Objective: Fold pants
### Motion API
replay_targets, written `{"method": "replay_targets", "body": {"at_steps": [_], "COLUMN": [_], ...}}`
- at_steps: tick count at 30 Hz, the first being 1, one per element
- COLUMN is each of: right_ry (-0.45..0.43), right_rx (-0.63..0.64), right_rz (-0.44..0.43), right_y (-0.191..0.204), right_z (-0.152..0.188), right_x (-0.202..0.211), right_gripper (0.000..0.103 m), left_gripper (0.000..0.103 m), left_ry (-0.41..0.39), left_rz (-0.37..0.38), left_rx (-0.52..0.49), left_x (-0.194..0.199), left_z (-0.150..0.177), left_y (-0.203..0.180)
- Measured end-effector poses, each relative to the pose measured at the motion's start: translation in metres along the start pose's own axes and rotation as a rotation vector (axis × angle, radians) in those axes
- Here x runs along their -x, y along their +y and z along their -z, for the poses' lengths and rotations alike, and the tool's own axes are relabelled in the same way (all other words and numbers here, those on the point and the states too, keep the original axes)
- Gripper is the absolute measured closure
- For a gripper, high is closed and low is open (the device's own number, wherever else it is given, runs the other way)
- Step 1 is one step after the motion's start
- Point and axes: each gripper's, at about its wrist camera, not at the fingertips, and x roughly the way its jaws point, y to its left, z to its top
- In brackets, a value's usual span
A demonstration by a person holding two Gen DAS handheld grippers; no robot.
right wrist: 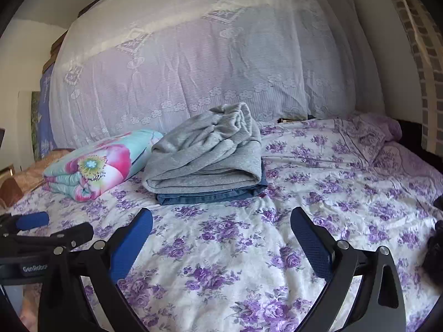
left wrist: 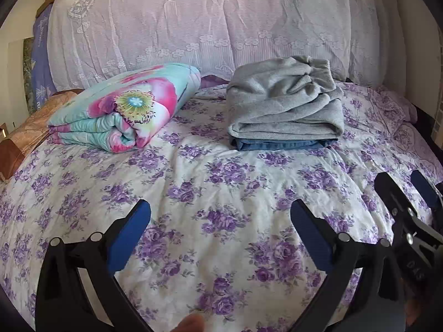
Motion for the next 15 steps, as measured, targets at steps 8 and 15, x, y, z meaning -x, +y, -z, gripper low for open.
{"method": "replay_targets", "body": {"at_steps": [8,15], "right_ry": [-0.006,0.011], "right_rx": [-0.004,-0.039], "right_rz": [-0.020,-0.038], "right_y": [0.001,-0.006], "right_z": [0.006,0.007], "right_x": [0.029,0.032], "right_gripper": [0.003,0.003], "left_gripper": [0.005,0.005], "left_ry": [-0.010,-0.027], "left_rz": [-0.026,-0.025], "left_rx": [-0.029,-0.072], "left_x": [0.001,0.007], "left_z": [0.002,0.005], "left_y": [-0.004,-0.014]}}
